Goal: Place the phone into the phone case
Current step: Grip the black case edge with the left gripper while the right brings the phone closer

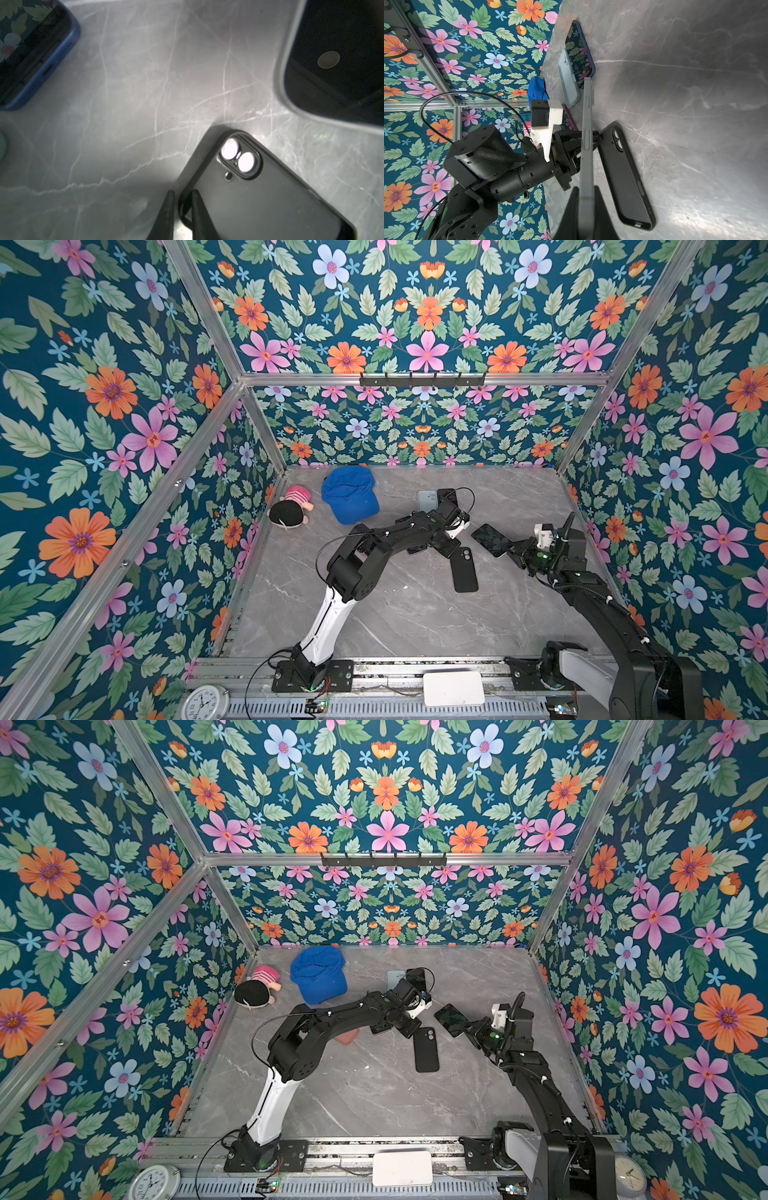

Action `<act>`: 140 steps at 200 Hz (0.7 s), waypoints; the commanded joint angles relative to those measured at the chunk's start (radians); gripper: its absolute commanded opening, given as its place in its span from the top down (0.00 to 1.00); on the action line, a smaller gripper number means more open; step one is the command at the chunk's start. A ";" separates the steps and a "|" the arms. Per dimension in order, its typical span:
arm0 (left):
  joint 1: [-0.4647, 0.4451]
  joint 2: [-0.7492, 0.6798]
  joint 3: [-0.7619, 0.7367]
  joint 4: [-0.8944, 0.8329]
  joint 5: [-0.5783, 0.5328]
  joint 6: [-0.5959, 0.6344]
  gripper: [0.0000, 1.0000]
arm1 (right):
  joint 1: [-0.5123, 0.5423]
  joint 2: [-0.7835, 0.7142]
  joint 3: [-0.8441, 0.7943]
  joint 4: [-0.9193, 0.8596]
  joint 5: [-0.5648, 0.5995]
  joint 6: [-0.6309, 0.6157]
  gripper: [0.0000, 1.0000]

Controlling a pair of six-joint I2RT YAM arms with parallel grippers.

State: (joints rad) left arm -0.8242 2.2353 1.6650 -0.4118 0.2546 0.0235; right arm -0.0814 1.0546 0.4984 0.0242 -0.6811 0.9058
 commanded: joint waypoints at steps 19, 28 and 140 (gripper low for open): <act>0.004 -0.015 -0.016 -0.022 -0.035 -0.052 0.85 | 0.001 0.014 0.021 0.032 -0.046 -0.028 1.00; 0.004 -0.023 -0.023 -0.022 -0.036 -0.068 0.86 | 0.001 0.018 0.025 0.030 -0.056 -0.033 1.00; 0.006 -0.128 -0.166 0.034 -0.079 -0.361 0.93 | 0.001 -0.020 0.061 -0.110 -0.190 -0.093 1.00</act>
State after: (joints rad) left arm -0.8200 2.1151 1.5047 -0.3923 0.1852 -0.2657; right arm -0.0814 1.0534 0.5468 -0.0536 -0.8127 0.8497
